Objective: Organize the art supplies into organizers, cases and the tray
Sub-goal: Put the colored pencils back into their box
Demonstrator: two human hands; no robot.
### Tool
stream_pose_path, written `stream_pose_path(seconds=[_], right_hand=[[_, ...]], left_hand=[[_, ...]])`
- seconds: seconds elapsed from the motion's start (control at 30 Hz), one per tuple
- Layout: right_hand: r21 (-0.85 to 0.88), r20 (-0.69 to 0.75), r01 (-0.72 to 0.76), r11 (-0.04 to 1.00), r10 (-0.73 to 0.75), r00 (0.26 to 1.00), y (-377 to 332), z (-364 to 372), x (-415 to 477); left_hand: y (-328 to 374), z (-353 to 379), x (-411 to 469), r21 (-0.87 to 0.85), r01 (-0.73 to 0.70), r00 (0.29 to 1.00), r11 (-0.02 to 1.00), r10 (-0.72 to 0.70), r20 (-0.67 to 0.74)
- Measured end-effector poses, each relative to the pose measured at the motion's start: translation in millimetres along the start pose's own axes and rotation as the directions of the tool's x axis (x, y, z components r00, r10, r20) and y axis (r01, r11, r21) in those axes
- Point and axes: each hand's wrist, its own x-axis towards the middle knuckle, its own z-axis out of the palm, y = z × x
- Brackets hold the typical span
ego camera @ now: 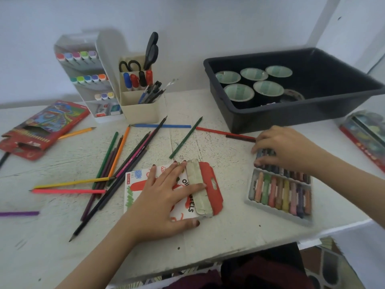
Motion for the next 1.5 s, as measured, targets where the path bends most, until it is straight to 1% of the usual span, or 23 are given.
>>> stream_pose_path(seconds=[0.07,0.13,0.2,0.3,0.33,0.37,0.4,0.43,0.47,0.5,0.53,0.57,0.63,0.67,0.8,0.87,0.93,1.03,1.17,1.23,1.33,1.5], right_hand=[[0.064,-0.008,-0.082,0.995,0.083,0.997,3.9,3.0,2.6],[0.172,-0.008,-0.166,0.971,0.170,0.985,6.5,6.1,3.5],[0.293,0.012,-0.250,0.923,0.258,0.966,7.5,10.1,2.3],[0.428,0.046,-0.382,0.819,0.403,0.914,5.3,14.8,-0.9],[0.449,0.051,-0.414,0.791,0.440,0.896,3.8,16.8,-2.7],[0.447,0.032,-0.428,0.785,0.465,0.885,1.8,18.3,-4.7],[0.418,-0.010,-0.422,0.804,0.469,0.883,0.0,20.1,-7.4],[0.367,-0.063,-0.391,0.844,0.441,0.895,-1.8,21.3,-11.5],[0.311,-0.100,-0.334,0.890,0.381,0.919,-4.2,21.9,-16.1],[0.276,-0.091,-0.267,0.923,0.302,0.949,-6.7,21.9,-21.6],[0.280,-0.033,-0.215,0.936,0.233,0.972,-9.8,20.7,-27.6],[0.310,0.057,-0.192,0.931,0.183,0.981,-12.9,18.9,-33.0],[0.338,0.214,-0.192,0.921,0.123,0.969,-14.8,19.9,-42.4],[0.322,0.259,-0.182,0.929,0.099,0.961,-13.7,22.1,-45.3],[0.212,0.413,-0.141,0.967,0.042,0.910,-8.6,25.5,-51.8],[0.154,0.436,-0.109,0.982,0.031,0.900,-9.6,25.9,-53.4],[0.146,0.383,-0.078,0.986,0.017,0.924,-11.6,27.3,-54.7],[0.219,0.277,-0.063,0.974,0.000,0.961,-14.6,30.2,-56.0],[0.387,0.160,-0.116,0.915,0.058,0.986,-20.0,32.5,-55.5],[0.416,0.106,-0.131,0.900,0.095,0.990,-23.5,32.7,-54.5],[0.426,0.063,-0.152,0.892,0.139,0.988,-30.0,32.9,-52.3],[0.447,0.040,-0.180,0.876,0.181,0.983,-39.1,34.3,-46.6]], left_hand=[[0.6,-0.2,0.4,-0.014,0.008,1.000,1.000,-0.008,-0.007],[1.5,-0.6,0.7,-0.005,0.013,1.000,1.000,-0.013,0.005],[1.6,-0.2,0.9,0.014,0.015,1.000,1.000,-0.015,0.010],[1.1,-0.5,1.2,-0.022,0.012,1.000,1.000,-0.012,-0.008],[1.3,0.0,0.7,-0.031,0.011,1.000,0.999,-0.011,-0.011],[1.0,0.3,0.1,-0.037,0.009,1.000,0.999,-0.009,-0.016],[0.9,0.5,-0.4,-0.039,0.005,1.000,0.999,-0.006,-0.023],[1.1,1.2,-0.4,-0.041,0.002,1.000,0.999,-0.003,-0.029],[1.1,0.7,-0.3,-0.045,0.003,1.000,0.999,-0.004,-0.029],[1.1,-0.4,0.3,-0.052,0.006,1.000,0.999,-0.008,-0.022],[1.0,-2.1,1.4,-0.057,0.013,1.000,0.998,-0.013,-0.010],[-0.1,-4.7,2.2,-0.051,0.018,1.000,0.999,-0.018,0.007],[-2.7,-10.7,6.0,-0.006,0.024,0.999,1.000,-0.024,0.047],[-4.0,-13.7,8.1,0.016,0.031,0.997,0.999,-0.032,0.069],[-2.1,-16.9,13.6,0.036,0.089,0.978,0.995,-0.094,0.186],[-1.1,-15.9,13.7,0.021,0.101,0.975,0.995,-0.103,0.195],[-2.2,-14.9,13.5,0.013,0.097,0.981,0.995,-0.098,0.165],[-4.5,-13.7,12.5,-0.012,0.082,0.990,0.997,-0.080,0.113],[-5.1,-12.1,7.6,-0.066,0.055,0.996,0.996,-0.050,0.075],[-4.7,-11.5,5.2,-0.081,0.044,0.997,0.996,-0.039,0.068],[-3.9,-10.2,3.0,-0.098,0.030,0.998,0.995,-0.025,0.052],[-2.1,-9.0,1.1,-0.111,0.021,0.999,0.994,-0.016,0.045]])
